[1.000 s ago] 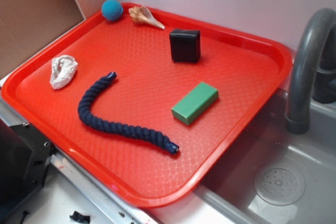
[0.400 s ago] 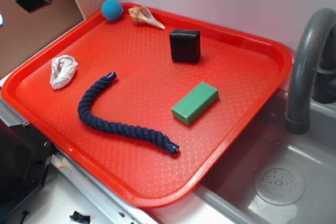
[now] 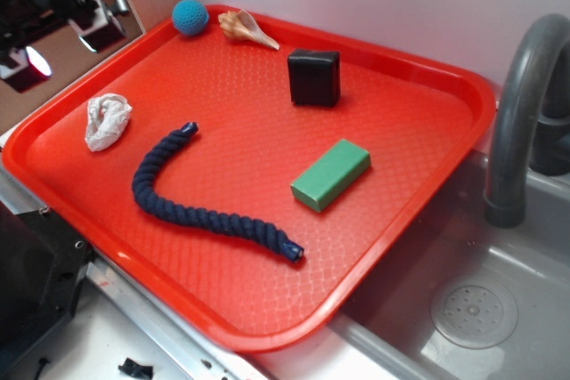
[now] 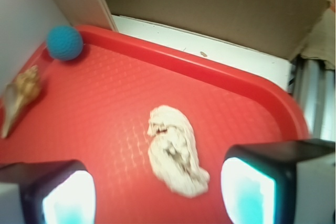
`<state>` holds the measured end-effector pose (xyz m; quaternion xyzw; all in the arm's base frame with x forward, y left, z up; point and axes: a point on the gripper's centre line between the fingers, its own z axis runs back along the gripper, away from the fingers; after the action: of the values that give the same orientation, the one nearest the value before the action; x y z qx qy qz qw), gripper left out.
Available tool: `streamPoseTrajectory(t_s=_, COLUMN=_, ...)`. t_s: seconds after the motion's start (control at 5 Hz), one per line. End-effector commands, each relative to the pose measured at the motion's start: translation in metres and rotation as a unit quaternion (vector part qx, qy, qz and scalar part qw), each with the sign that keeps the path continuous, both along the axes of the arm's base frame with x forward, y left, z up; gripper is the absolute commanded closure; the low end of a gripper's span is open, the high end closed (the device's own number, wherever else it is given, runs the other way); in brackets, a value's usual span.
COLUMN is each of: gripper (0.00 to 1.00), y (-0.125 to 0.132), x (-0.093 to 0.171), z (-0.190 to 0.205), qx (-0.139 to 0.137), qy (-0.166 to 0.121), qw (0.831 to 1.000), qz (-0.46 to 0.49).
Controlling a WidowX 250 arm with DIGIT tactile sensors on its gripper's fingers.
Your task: Grab the white paper.
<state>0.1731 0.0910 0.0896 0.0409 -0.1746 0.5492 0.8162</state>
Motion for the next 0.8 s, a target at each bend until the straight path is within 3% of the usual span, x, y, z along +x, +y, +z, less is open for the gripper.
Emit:
streamPoseTrajectory(t_s=0.0, gripper=0.0, y=0.018, x=0.0, z=-0.047, qx=0.005, qy=0.04, qw=0.999, qz=-0.005)
streamPoseTrajectory(t_s=0.4, gripper=0.0, y=0.017, x=0.003, z=-0.07, qx=-0.029, qy=0.078, qw=0.996, qz=-0.045)
streamPoseTrajectory(t_s=0.6, gripper=0.25, y=0.015, x=0.003, z=-0.073, qx=-0.034, qy=0.08, qw=0.995, qz=-0.053)
